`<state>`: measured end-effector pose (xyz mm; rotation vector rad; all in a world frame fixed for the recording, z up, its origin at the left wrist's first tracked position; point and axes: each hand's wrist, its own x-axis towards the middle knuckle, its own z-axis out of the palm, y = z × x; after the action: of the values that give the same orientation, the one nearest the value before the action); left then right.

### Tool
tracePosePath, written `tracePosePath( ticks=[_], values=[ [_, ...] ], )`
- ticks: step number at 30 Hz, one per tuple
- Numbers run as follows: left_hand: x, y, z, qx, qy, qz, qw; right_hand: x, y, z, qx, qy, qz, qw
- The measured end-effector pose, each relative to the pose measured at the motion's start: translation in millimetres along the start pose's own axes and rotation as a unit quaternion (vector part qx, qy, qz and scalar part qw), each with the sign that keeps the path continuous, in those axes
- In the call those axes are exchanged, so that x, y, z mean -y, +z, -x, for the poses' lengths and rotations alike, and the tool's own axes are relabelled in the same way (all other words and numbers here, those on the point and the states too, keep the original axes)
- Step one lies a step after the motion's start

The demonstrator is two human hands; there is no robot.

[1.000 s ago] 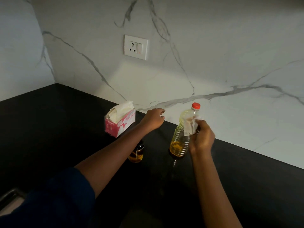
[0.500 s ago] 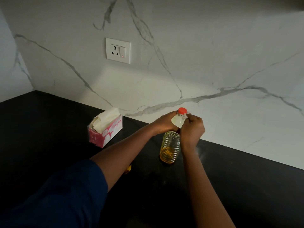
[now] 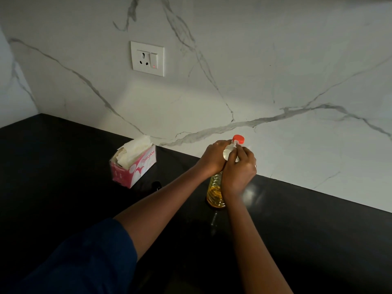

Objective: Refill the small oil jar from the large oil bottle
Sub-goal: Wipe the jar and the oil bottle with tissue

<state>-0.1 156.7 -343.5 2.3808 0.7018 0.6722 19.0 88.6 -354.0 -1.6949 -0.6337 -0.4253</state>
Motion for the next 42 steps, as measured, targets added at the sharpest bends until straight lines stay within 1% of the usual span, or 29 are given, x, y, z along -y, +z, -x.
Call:
tracePosePath(
  ticks=[2, 6, 9, 12, 15, 19, 21, 23, 28, 30, 32, 34, 37, 40, 42],
  values=[
    [2, 1, 1, -0.004, 0.013, -0.009, 1.0, -1, -1, -5, -0.013, 0.027, -0.017, 0.999],
    [3, -2, 3, -0.017, -0.022, 0.045, 0.999, -4, -5, -14, -0.019, 0.056, -0.027, 0.998],
    [2, -3, 5, 0.019, -0.042, 0.094, 0.995, -10, -7, -17, -0.012, 0.045, -0.027, 0.999],
    [0, -2, 8, 0.041, -0.057, 0.121, 0.99, -18, -9, -16, -0.008, 0.02, -0.015, 1.0],
    [-3, 0, 7, 0.018, -0.058, 0.111, 0.992, -23, -9, -10, -0.005, -0.028, -0.005, 1.0],
    [-4, 5, 7, -0.028, -0.048, 0.097, 0.994, -30, -7, -3, 0.013, -0.111, 0.04, 0.993],
    [-5, 6, 6, -0.04, -0.037, 0.062, 0.997, -31, -7, -2, 0.014, -0.137, 0.058, 0.989],
    [-2, 8, 5, -0.03, -0.044, 0.016, 0.998, -30, -6, -3, 0.017, -0.161, 0.065, 0.985],
    [3, 9, 3, -0.001, -0.09, 0.003, 0.996, -30, -7, -3, 0.047, -0.201, 0.074, 0.976],
    [0, 9, 4, 0.0, -0.088, -0.001, 0.996, -33, -9, -5, 0.061, -0.221, 0.086, 0.97],
    [-4, 11, 6, 0.002, -0.067, 0.007, 0.998, -39, -12, -7, 0.059, -0.238, 0.09, 0.965],
    [-5, 13, 6, 0.002, -0.05, 0.044, 0.998, -44, -16, -9, 0.047, -0.215, 0.073, 0.973],
    [-5, 13, 10, 0.002, -0.046, 0.105, 0.993, -47, -20, -16, 0.037, -0.144, 0.025, 0.989],
    [-4, 10, 11, 0.013, -0.041, 0.122, 0.992, -46, -22, -25, 0.068, -0.115, 0.002, 0.991],
    [-5, 8, 11, 0.03, -0.049, 0.134, 0.989, -43, -21, -30, 0.083, -0.066, -0.03, 0.994]
  ],
)
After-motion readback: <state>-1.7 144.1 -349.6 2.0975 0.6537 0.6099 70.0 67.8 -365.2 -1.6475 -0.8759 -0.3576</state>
